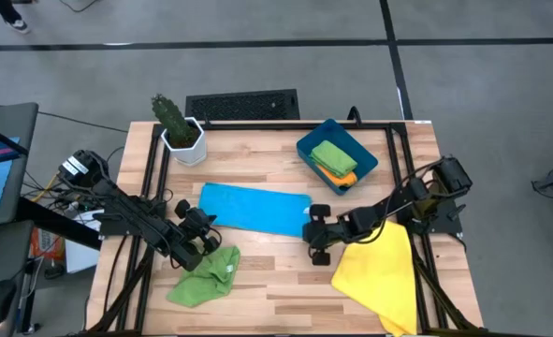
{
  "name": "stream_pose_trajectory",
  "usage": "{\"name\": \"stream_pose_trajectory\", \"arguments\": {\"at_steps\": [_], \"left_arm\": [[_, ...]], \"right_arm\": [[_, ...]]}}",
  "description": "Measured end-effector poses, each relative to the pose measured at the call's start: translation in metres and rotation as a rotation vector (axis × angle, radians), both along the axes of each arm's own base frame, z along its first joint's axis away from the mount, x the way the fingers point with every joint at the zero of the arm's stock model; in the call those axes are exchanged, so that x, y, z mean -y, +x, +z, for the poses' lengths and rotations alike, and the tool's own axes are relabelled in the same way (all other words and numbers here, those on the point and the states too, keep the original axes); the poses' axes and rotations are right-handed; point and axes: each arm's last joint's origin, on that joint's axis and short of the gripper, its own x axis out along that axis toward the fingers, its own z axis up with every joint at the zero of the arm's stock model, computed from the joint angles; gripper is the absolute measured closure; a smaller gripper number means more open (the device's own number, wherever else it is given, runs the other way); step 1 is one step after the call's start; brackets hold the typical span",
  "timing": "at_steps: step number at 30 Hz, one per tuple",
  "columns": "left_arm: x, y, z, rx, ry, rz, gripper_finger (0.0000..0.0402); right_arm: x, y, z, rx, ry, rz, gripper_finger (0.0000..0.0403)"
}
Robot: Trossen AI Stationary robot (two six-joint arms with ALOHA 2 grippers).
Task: Fold microfiber towels
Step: Fold the blue microfiber towel
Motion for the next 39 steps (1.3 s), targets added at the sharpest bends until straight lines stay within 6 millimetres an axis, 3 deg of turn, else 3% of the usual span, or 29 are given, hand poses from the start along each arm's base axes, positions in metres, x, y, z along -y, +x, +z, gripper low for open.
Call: {"name": "stream_pose_trajectory", "arguments": {"at_steps": [7, 11, 14, 23, 30, 33, 39], "left_arm": [[0.000, 0.000, 0.000, -0.001, -0.001, 0.000, 0.0401], [0.000, 0.000, 0.000, -0.006, -0.001, -0.001, 0.0401], [0.000, 0.000, 0.000, -0.009, -0.002, -0.001, 0.0401], [0.004, 0.002, 0.007, -0.115, -0.056, -0.037, 0.0401], [0.015, -0.004, 0.024, -0.168, -0.015, -0.050, 0.0401], [0.019, -0.017, 0.015, -0.116, -0.019, -0.040, 0.0401], [0.003, -0.043, -0.015, -0.030, -0.025, 0.070, 0.0401]], "right_arm": [[0.003, -0.010, -0.009, -0.002, -0.022, -0.085, 0.0219], [0.004, -0.013, -0.012, 0.010, -0.015, -0.094, 0.0210], [0.004, -0.014, -0.013, 0.005, -0.011, -0.116, 0.0236], [0.005, -0.016, -0.014, -0.008, -0.030, -0.116, 0.0388], [0.004, -0.011, -0.010, -0.004, -0.032, -0.108, 0.0387], [0.004, -0.011, -0.010, -0.004, -0.035, -0.100, 0.0396], [0.004, -0.011, -0.010, -0.003, -0.037, -0.094, 0.0387]]}}
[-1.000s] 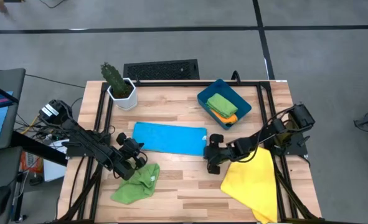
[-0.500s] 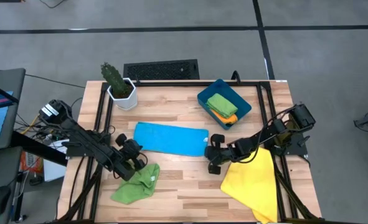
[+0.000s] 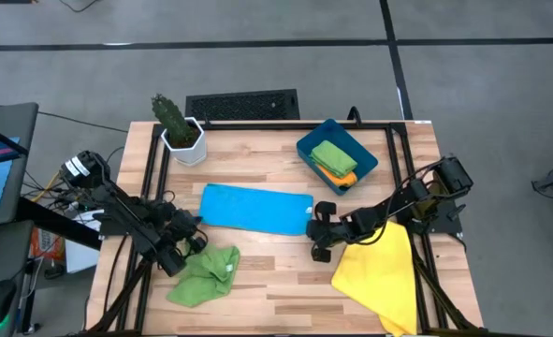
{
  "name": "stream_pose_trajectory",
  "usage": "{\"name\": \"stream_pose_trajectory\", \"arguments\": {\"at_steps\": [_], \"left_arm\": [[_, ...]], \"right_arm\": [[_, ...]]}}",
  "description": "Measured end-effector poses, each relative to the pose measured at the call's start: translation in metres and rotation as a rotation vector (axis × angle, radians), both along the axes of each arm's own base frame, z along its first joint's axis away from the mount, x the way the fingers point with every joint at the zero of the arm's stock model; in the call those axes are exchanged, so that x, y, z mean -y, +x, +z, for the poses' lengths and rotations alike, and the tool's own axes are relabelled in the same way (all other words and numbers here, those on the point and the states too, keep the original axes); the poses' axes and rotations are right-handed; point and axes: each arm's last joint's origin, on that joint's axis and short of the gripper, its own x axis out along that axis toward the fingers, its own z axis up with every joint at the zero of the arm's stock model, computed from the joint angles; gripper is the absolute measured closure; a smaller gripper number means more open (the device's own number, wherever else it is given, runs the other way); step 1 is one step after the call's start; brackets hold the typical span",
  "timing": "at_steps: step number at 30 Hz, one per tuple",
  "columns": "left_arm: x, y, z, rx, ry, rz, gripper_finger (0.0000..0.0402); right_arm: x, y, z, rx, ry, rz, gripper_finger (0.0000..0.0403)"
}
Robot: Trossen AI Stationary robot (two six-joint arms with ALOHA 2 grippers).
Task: Fold microfiber towels
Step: Fold the blue microfiber towel
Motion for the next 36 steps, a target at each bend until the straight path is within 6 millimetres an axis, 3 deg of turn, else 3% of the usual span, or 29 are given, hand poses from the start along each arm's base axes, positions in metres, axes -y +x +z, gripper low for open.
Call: {"name": "stream_pose_trajectory", "arguments": {"at_steps": [5, 13, 17, 26, 36], "left_arm": [[-0.005, -0.004, -0.015, 0.032, -0.038, 0.008, 0.0401], [-0.001, -0.002, -0.022, -0.009, -0.100, -0.013, 0.0401], [0.000, -0.002, -0.022, -0.007, -0.101, -0.012, 0.0401], [0.000, -0.002, -0.021, 0.005, -0.103, -0.007, 0.0401], [-0.001, -0.001, -0.021, 0.033, -0.082, -0.011, 0.0401]], "right_arm": [[0.000, 0.000, 0.000, 0.003, 0.007, -0.003, 0.0393], [0.002, 0.000, 0.003, 0.004, 0.001, 0.007, 0.0392], [0.005, 0.006, 0.020, 0.029, -0.038, 0.059, 0.0398], [0.030, 0.040, 0.067, 0.137, -0.164, 0.153, 0.0397], [0.040, 0.105, 0.065, 0.174, -0.207, 0.300, 0.0395]]}}
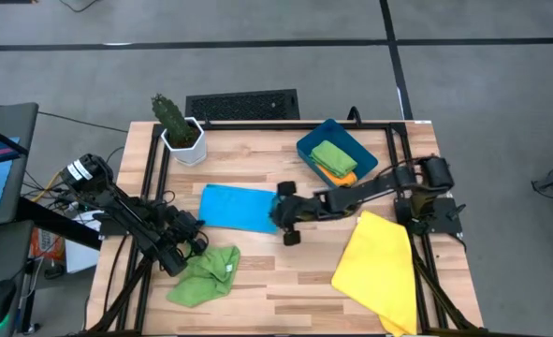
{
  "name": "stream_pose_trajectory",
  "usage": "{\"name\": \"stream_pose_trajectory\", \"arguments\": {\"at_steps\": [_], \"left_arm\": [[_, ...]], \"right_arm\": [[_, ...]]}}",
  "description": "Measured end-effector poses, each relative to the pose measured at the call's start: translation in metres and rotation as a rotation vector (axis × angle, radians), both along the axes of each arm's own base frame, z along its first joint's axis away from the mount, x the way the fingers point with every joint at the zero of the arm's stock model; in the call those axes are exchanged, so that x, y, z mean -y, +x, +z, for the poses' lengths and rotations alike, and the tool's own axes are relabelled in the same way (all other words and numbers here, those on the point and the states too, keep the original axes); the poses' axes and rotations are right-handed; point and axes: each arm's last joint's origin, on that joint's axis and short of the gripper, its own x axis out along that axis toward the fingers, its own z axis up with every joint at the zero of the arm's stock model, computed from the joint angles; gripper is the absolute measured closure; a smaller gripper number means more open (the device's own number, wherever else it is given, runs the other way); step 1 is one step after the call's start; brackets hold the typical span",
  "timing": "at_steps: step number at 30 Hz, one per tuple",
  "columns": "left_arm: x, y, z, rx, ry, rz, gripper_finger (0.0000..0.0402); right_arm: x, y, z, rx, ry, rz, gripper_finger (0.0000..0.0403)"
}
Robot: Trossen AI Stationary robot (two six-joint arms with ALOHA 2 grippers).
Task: Fold microfiber towels
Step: Fold the blue microfiber towel
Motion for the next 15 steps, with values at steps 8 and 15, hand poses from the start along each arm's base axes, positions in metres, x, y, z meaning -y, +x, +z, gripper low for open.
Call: {"name": "stream_pose_trajectory", "arguments": {"at_steps": [8, 15], "left_arm": [[0.000, 0.001, 0.001, 0.017, 0.023, -0.009, 0.0401], [0.000, 0.001, 0.001, 0.010, 0.037, -0.022, 0.0401]], "right_arm": [[-0.001, 0.067, 0.010, 0.086, -0.079, 0.139, 0.0395], [0.007, 0.119, 0.010, 0.160, -0.084, 0.225, 0.0395]]}}
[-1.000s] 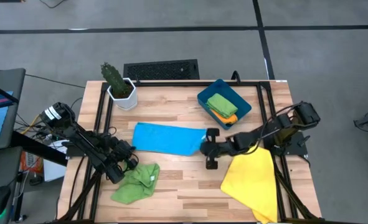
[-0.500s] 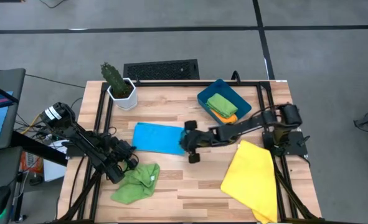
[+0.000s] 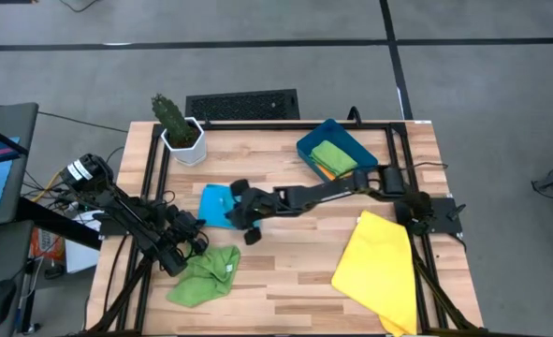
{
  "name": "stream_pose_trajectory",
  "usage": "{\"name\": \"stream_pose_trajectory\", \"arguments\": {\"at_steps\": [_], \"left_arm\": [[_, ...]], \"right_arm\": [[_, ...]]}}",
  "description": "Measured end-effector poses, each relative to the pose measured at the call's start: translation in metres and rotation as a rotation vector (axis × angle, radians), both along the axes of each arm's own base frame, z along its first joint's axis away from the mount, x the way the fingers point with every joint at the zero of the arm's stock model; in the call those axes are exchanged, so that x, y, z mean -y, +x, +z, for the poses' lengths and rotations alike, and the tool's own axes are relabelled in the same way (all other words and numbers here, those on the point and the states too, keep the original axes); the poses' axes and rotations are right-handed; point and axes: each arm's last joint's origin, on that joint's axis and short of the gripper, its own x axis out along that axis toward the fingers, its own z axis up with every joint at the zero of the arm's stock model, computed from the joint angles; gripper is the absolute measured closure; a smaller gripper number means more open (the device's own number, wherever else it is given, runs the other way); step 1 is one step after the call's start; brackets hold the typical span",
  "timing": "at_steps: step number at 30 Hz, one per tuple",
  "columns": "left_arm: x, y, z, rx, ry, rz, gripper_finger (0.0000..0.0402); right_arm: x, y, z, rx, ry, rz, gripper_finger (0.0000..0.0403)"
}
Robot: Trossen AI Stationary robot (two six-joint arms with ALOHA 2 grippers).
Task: Fold microfiber towels
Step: Fold the blue microfiber towel
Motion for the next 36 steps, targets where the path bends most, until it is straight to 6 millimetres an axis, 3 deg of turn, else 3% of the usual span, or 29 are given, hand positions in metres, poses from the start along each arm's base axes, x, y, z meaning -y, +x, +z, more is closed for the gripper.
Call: {"name": "stream_pose_trajectory", "arguments": {"at_steps": [11, 14, 18, 23, 29, 36], "left_arm": [[0.001, 0.001, 0.000, 0.002, -0.002, -0.010, 0.0401], [0.002, 0.001, 0.000, 0.004, -0.013, -0.011, 0.0401], [0.003, 0.003, 0.000, 0.006, -0.013, -0.026, 0.0401], [0.004, 0.004, 0.000, 0.014, -0.017, -0.032, 0.0401], [0.006, 0.006, 0.000, 0.036, -0.037, -0.037, 0.0401], [0.009, 0.008, 0.001, 0.042, -0.042, -0.063, 0.0401]], "right_arm": [[0.013, 0.050, -0.018, 0.059, -0.031, -0.019, 0.0395], [0.019, 0.047, -0.022, -0.021, -0.145, -0.126, 0.0395], [0.029, 0.042, -0.011, -0.050, -0.196, -0.192, 0.0395], [0.033, 0.041, 0.013, 0.031, -0.226, -0.294, 0.0394], [0.028, 0.042, 0.017, 0.068, -0.208, -0.293, 0.0394], [0.020, 0.051, -0.022, 0.038, -0.113, -0.198, 0.0394]]}}
